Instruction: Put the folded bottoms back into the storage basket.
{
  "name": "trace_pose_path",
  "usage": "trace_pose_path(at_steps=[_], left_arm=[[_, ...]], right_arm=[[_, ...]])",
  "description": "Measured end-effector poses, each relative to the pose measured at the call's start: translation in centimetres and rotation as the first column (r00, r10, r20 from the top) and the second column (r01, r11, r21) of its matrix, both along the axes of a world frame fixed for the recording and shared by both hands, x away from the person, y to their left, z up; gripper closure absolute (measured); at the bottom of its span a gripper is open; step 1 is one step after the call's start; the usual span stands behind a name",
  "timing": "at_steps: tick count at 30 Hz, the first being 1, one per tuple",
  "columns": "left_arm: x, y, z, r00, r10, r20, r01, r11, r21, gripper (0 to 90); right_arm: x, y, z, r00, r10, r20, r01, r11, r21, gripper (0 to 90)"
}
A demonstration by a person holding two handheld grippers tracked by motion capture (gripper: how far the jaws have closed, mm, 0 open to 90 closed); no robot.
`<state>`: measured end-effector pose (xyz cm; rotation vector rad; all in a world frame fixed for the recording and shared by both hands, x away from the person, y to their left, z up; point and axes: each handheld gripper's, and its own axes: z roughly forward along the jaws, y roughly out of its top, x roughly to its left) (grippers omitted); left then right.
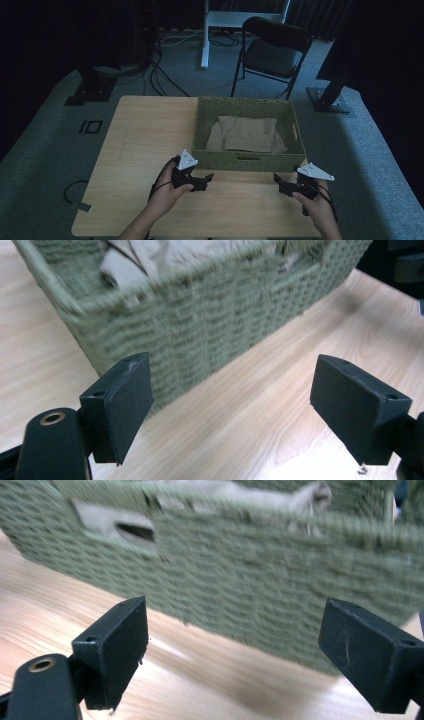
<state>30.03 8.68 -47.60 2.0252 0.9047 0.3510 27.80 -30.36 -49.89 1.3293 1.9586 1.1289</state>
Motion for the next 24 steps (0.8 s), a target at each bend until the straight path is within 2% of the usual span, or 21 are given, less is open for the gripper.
trace_pose_path(at_steps=[3, 4, 6, 14, 18, 21, 24], left_arm=[[-0.2, -0.1, -0.7, 1.0000, 0.000, -0.002, 0.000, 0.9999, 0.011, 18.3], [-0.3, -0.1, -1.7, 0.9998, 0.003, -0.018, -0.003, 0.9998, 0.020, 18.3], [-0.4, 0.0, -2.6, 0.9993, 0.005, -0.036, -0.004, 0.9993, 0.037, 18.2], [-0.6, 0.6, -5.5, 0.9972, 0.035, -0.066, -0.030, 0.9966, 0.077, 17.5], [-0.6, 1.0, -6.4, 0.9961, 0.046, -0.075, -0.039, 0.9944, 0.098, 17.5], [-0.5, 1.2, -6.7, 0.9968, 0.056, -0.057, -0.049, 0.9906, 0.128, 17.5], [-0.3, 1.5, -7.1, 0.9961, 0.068, -0.055, -0.060, 0.9878, 0.144, 17.5]], right_arm=[[0.0, -0.3, -0.7, 0.9998, -0.017, -0.014, 0.017, 1.000, -0.010, 12.1], [0.1, -0.4, -1.0, 0.9996, -0.022, -0.016, 0.022, 1.000, -0.014, 12.1], [0.2, -0.7, -1.9, 0.9988, -0.040, -0.029, 0.039, 0.999, -0.035, 12.1], [0.3, -1.0, -3.8, 0.9949, -0.067, -0.076, 0.061, 0.995, -0.077, 12.1], [0.3, -1.1, -4.4, 0.9924, -0.079, -0.094, 0.069, 0.992, -0.104, 12.1], [0.4, -1.1, -4.8, 0.9904, -0.081, -0.112, 0.069, 0.991, -0.112, 12.1], [0.4, -1.1, -5.2, 0.9886, -0.083, -0.126, 0.068, 0.991, -0.116, 12.1]])
